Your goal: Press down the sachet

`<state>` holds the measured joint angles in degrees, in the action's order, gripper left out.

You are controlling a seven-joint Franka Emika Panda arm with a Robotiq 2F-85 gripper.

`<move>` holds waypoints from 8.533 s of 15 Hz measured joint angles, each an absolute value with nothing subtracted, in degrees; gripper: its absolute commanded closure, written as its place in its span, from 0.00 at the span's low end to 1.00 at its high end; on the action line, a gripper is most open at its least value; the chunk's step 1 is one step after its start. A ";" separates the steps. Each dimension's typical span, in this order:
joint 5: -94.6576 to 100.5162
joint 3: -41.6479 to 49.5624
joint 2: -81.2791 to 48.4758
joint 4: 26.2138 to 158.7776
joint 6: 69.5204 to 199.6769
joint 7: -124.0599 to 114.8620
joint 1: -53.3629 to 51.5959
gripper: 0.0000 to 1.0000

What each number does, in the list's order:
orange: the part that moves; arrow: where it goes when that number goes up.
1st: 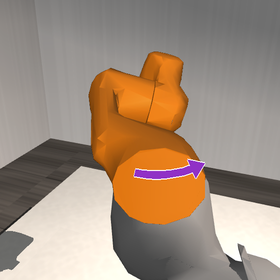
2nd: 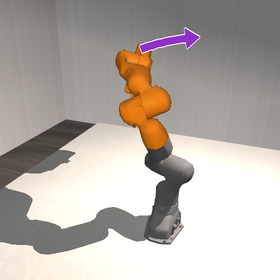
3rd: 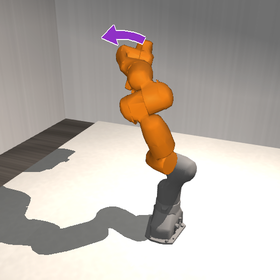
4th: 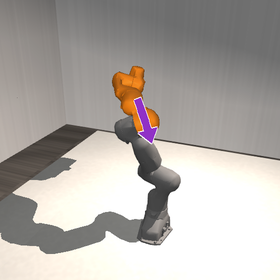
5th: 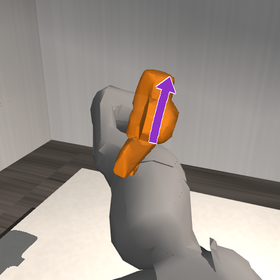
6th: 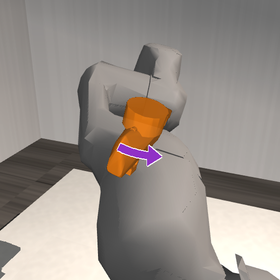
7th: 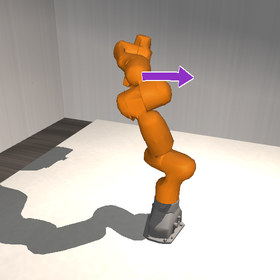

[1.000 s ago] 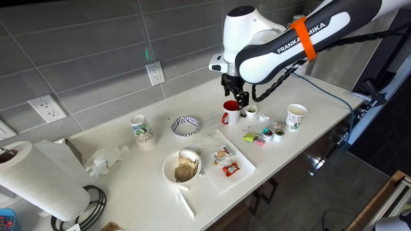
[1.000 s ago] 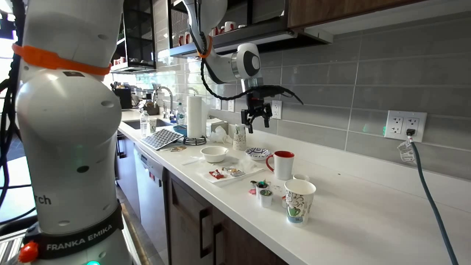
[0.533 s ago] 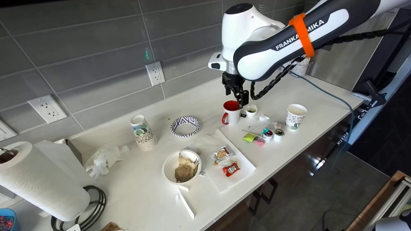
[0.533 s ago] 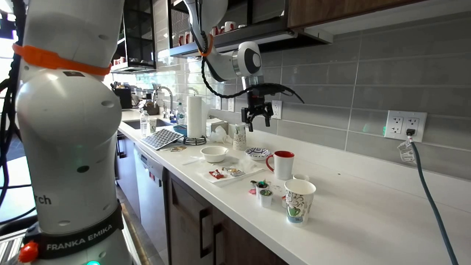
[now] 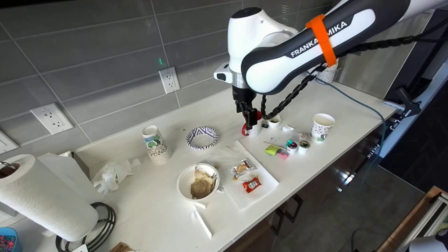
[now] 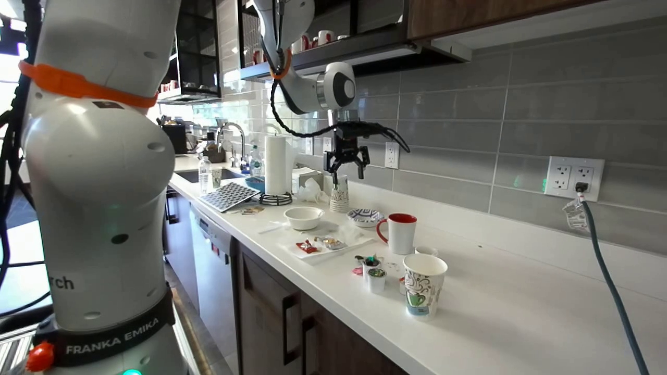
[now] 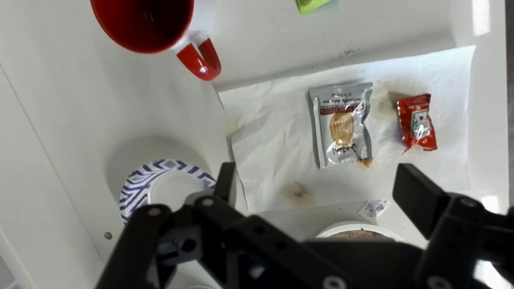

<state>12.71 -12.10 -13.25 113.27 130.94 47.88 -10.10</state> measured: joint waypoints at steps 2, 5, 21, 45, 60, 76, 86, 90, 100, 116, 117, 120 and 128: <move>13.12 -12.99 -13.40 114.64 134.11 47.66 -10.79 0.00; 14.26 -14.30 -13.21 118.12 140.47 47.65 -11.87 0.00; 5.54 -17.18 -13.29 127.71 147.41 49.00 -11.10 0.00; 5.01 -20.39 -14.38 129.53 142.73 59.62 -11.36 1.00; 6.63 -19.07 -19.13 129.53 146.51 58.59 -11.43 1.00; 13.08 -17.44 -23.05 128.90 148.78 48.77 -12.67 1.00; 16.47 -16.11 -23.78 128.91 149.42 44.15 -12.84 1.00; 16.78 -16.09 -24.45 128.85 149.78 43.64 -12.84 1.00; 17.28 -15.90 -27.25 126.96 150.57 43.51 -12.84 1.00; 20.69 -14.54 -25.34 126.49 150.44 42.72 -12.88 1.00; 20.69 -14.47 -25.44 126.53 150.44 42.69 -12.88 1.00; 20.69 -14.37 -26.07 126.54 150.50 42.39 -12.88 1.00; 20.69 -14.34 -27.79 125.95 150.59 41.49 -12.88 1.00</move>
<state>20.69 -14.34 -27.79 125.95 150.59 41.49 -12.88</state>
